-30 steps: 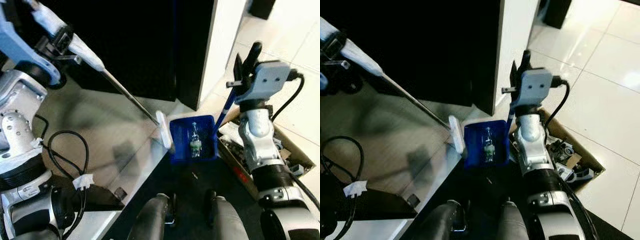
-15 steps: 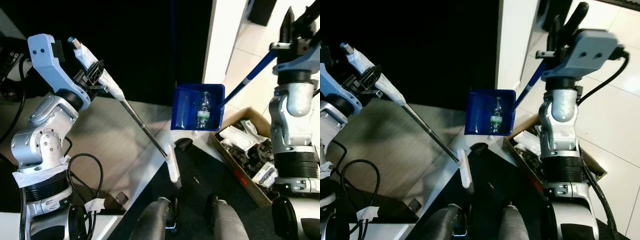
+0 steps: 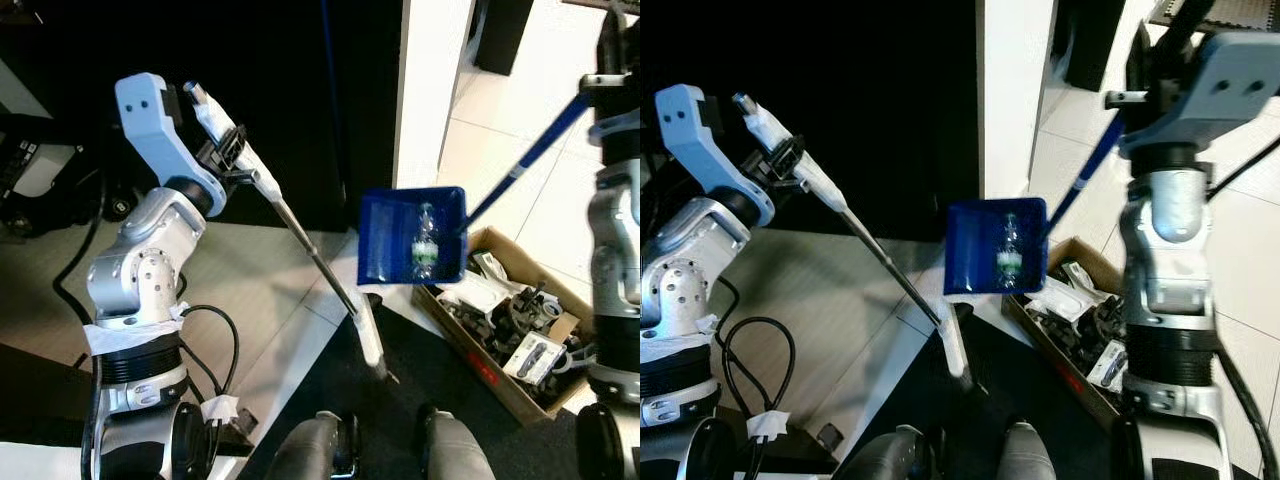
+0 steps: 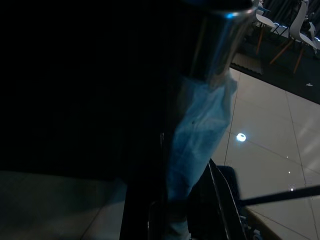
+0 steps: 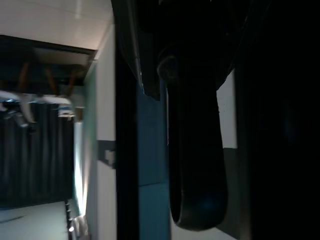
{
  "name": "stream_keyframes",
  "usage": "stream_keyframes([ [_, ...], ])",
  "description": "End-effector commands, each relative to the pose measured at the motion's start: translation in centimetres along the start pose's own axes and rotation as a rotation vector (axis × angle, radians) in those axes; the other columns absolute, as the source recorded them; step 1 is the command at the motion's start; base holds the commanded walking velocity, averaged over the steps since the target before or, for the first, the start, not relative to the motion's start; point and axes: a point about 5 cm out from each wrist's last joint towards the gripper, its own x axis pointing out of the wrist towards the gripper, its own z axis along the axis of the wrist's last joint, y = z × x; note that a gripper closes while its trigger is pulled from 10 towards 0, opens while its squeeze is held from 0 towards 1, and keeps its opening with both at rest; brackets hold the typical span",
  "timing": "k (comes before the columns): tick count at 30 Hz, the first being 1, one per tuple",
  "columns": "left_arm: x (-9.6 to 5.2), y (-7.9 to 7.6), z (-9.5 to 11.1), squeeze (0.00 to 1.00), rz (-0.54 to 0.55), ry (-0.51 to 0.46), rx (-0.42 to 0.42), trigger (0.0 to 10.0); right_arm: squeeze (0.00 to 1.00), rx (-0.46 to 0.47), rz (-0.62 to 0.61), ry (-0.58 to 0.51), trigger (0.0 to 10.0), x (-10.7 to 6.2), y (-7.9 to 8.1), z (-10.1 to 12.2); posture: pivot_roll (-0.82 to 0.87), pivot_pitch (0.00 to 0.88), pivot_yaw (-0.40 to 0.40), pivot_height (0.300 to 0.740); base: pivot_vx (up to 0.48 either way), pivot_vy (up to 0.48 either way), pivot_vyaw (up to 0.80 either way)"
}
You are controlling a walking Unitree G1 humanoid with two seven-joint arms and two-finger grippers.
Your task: Sweep floor
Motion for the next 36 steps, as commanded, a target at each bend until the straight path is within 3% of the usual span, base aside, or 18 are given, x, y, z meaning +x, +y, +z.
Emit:
stream_keyframes([
  [1, 0.0, 0.2, 0.4, 0.0, 0.018, -0.038, 0.012, 10.0, 0.0, -0.044, -0.013, -0.072, 10.0, 0.2, -0.9, 1.8, -0.14, 0.048, 0.131, 0.74, 0.0, 0.0, 0.0],
  [6, 0.1, 0.4, -0.2, 0.0, 0.033, -0.021, 0.017, 10.0, 0.0, -0.171, -0.041, -0.073, 10.0, 0.2, -3.0, 2.6, -0.14, 0.054, 0.135, 0.74, 0.0, 0.0, 0.0],
  [12, 0.1, 0.6, -0.5, 0.0, 0.036, -0.013, 0.017, 10.0, 0.0, -0.266, -0.006, -0.094, 10.0, 0.2, -3.2, 2.7, -0.14, 0.062, 0.137, 0.74, 0.0, 0.0, 0.0],
  [21, -0.2, 0.7, -0.8, 0.0, 0.045, -0.01, 0.013, 10.0, 0.0, -0.43, 0.134, -0.118, 10.0, -0.5, -0.6, 1.2, -0.12, 0.07, 0.127, 0.74, 0.0, 0.0, 0.0],
  [32, -0.4, 0.7, -0.9, 0.0, 0.053, -0.012, 0.009, 10.0, 0.0, -0.442, 0.352, -0.094, 10.0, -2.7, 3.6, -2.2, -0.1, 0.08, 0.116, 0.74, 0.0, 0.0, 0.0],
  [36, -0.5, 0.7, -0.8, 0.0, 0.054, -0.015, 0.009, 10.0, 0.0, -0.449, 0.37, -0.097, 10.0, -2.7, 4.0, -2.4, -0.1, 0.081, 0.114, 0.74, 0.0, 0.0, 0.0],
])
